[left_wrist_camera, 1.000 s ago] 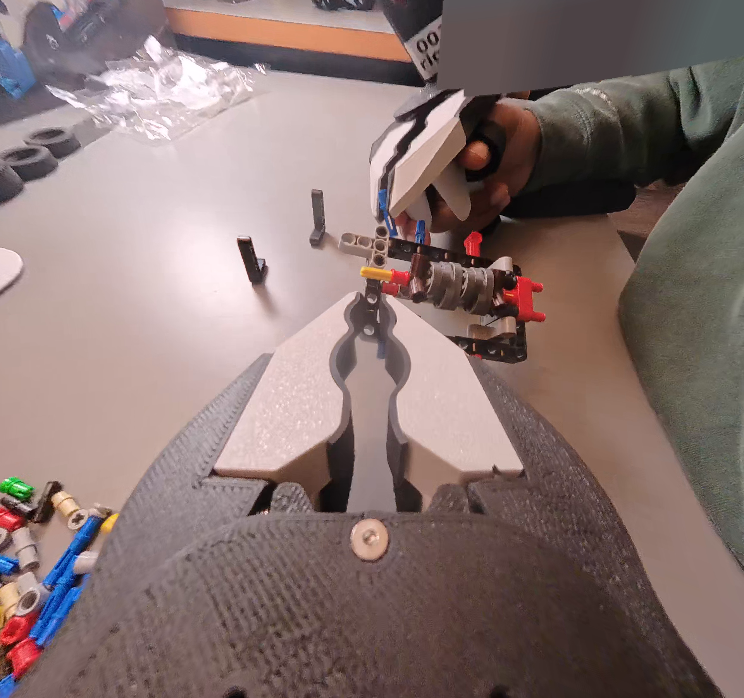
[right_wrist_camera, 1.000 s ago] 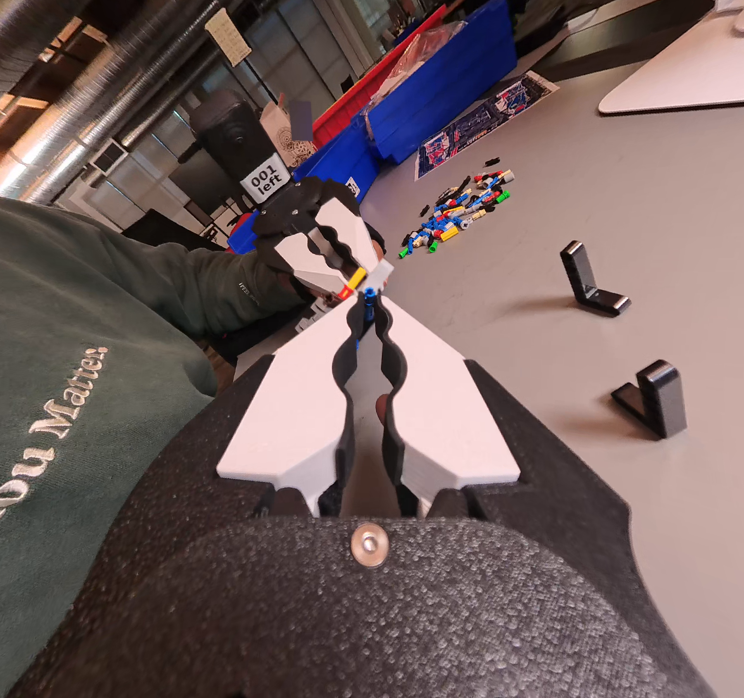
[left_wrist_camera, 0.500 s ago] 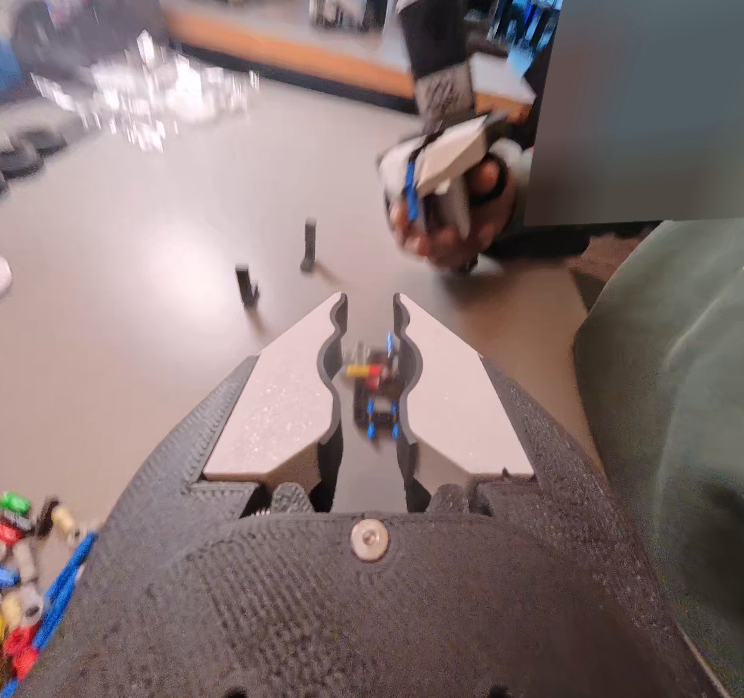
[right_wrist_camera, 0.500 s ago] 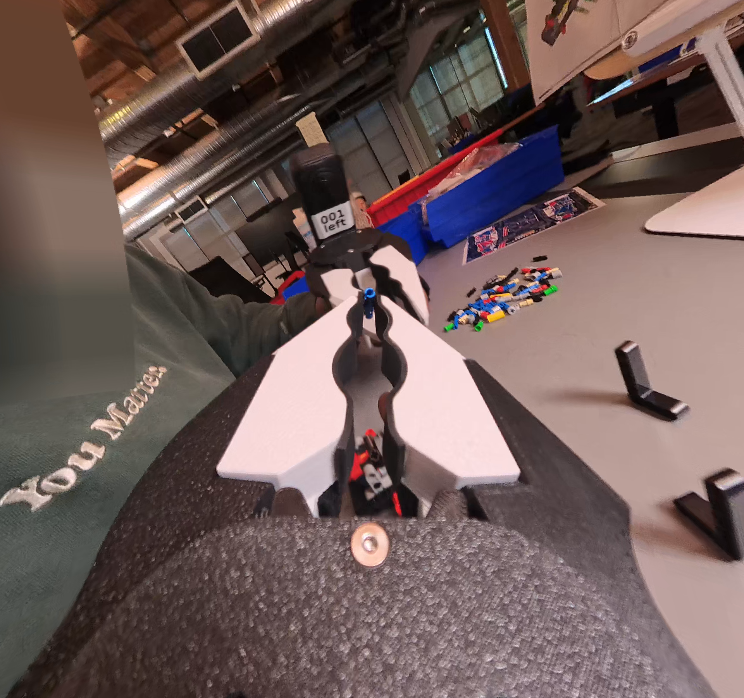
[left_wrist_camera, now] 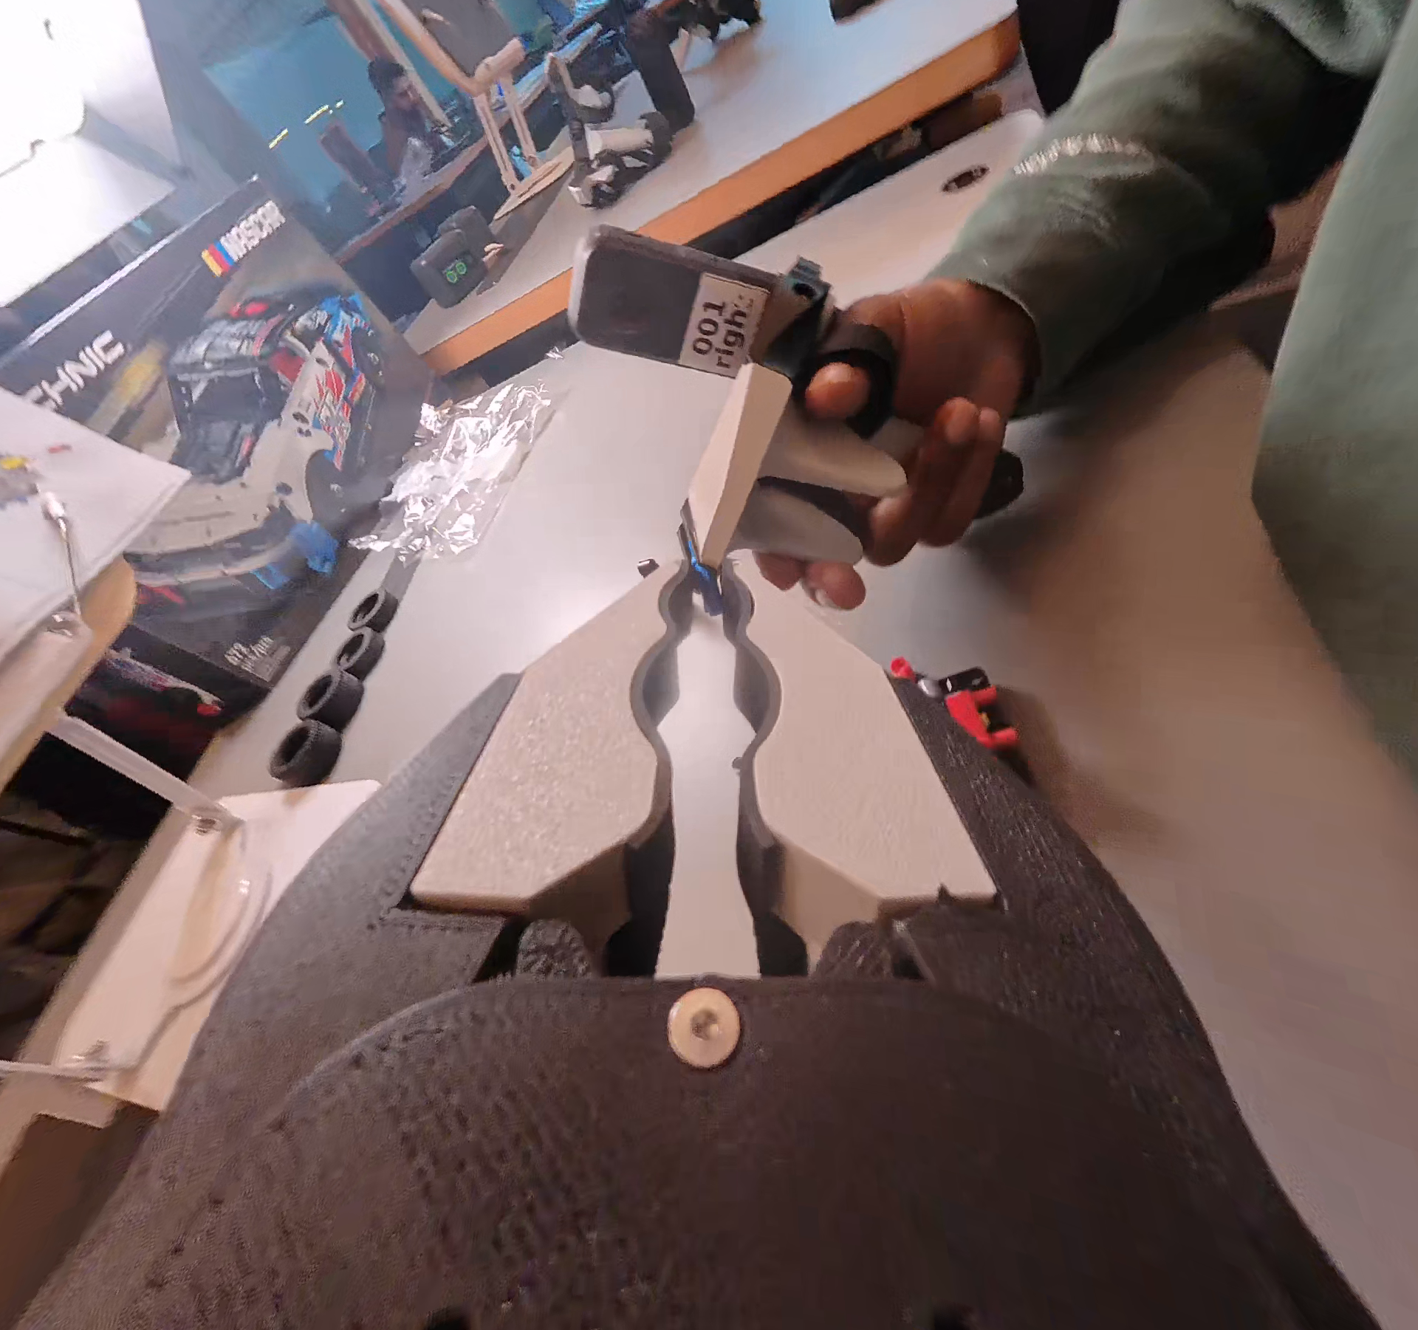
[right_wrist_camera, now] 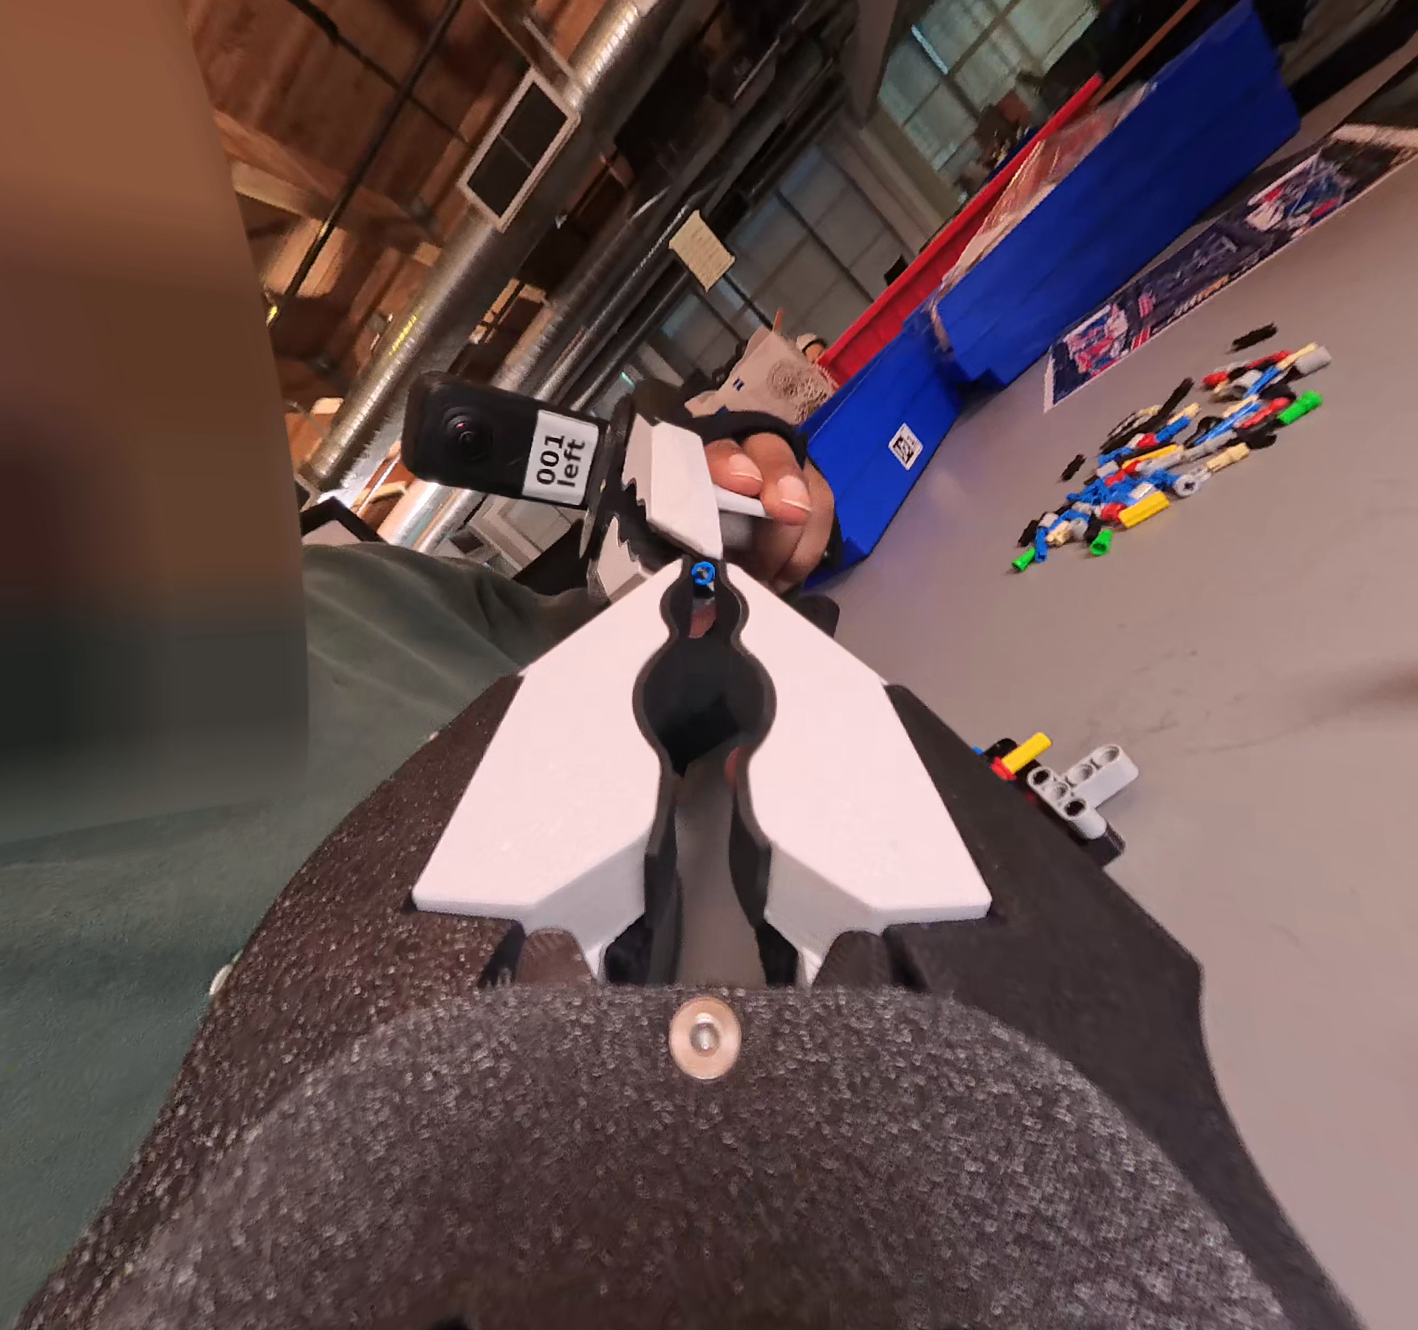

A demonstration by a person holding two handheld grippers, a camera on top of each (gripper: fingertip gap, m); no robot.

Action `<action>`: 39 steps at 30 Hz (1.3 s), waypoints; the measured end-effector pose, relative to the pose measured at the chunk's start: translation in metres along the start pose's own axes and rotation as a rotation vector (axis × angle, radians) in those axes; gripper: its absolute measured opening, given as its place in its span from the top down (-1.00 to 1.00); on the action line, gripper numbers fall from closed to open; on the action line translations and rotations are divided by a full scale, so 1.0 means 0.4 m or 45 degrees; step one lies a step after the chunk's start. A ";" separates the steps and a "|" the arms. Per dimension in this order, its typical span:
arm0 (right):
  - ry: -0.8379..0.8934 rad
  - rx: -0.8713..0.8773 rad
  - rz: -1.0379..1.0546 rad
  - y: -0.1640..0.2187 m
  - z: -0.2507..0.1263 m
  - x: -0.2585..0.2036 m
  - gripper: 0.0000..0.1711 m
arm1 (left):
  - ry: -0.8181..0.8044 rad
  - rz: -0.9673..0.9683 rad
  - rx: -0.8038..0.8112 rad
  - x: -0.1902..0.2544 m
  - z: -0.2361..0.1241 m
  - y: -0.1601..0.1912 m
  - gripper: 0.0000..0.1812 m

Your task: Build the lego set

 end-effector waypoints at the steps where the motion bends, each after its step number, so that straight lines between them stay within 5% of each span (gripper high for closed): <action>1: -0.003 -0.025 0.005 0.003 0.001 0.001 0.96 | 0.009 0.058 -0.013 0.004 -0.002 0.000 0.95; 12: -0.061 -0.089 0.116 0.015 0.004 0.013 0.97 | 0.013 0.236 -0.048 0.019 -0.016 0.001 0.97; 33: 0.011 -0.179 -0.106 0.013 0.002 -0.005 0.97 | 0.053 0.234 -0.062 0.026 -0.005 0.006 0.97; 37: 0.126 -0.224 -0.277 -0.020 -0.018 -0.008 0.97 | 0.036 -0.088 0.004 -0.025 -0.019 0.042 0.76; 39: 0.266 -0.238 -0.402 -0.061 -0.063 0.000 0.97 | 0.109 -0.351 -0.127 -0.070 -0.035 0.090 0.74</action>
Point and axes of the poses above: each gripper's, where its closed fingertips meet, z out along the fingers, y out of its underside, x = y × z across the jaws, the point moved 10 cm from there along -z, back along the fingers, and after that the axes turned 2 degrees about -z, right-handed, at the moved point
